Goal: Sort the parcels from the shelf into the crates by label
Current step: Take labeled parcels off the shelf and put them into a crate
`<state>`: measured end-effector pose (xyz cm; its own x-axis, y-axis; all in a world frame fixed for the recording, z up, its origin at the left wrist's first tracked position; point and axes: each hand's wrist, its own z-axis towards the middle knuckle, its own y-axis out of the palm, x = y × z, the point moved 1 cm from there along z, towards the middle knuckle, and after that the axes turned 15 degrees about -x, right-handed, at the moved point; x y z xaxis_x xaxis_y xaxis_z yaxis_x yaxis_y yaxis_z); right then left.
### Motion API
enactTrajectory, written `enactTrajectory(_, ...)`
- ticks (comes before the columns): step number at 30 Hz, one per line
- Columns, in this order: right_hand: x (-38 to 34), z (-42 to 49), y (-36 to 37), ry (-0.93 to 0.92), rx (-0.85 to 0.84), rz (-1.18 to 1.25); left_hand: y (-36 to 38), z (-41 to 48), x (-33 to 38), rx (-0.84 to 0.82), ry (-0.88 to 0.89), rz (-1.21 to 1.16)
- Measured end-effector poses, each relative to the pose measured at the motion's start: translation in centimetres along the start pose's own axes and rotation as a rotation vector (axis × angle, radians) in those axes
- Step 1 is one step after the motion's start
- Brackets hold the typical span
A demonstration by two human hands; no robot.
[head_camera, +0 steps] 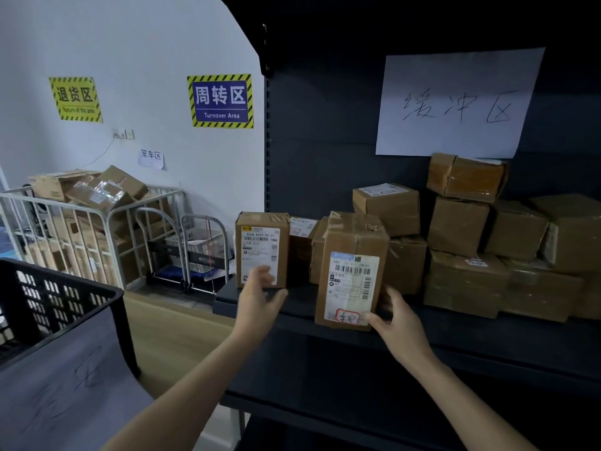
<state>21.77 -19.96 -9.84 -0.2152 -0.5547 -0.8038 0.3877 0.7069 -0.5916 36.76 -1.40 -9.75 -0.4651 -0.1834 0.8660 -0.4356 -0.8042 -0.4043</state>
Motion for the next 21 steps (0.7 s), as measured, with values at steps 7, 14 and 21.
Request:
enactTrajectory(7, -0.2, 0.3, 0.3, 0.032, 0.031, 0.037, -6.8, 4.9, -2.9, 0.086, -0.119, 0.012)
enactTrajectory(14, -0.2, 0.5, 0.6, 0.078, 0.041, 0.057, -9.7, 9.5, -4.8, -0.309, -0.168, -0.198)
enactTrajectory(21, -0.7, 0.2, 0.9, 0.057, 0.043, 0.099, -10.1, 12.9, -5.3, -0.508, -0.121, -0.251)
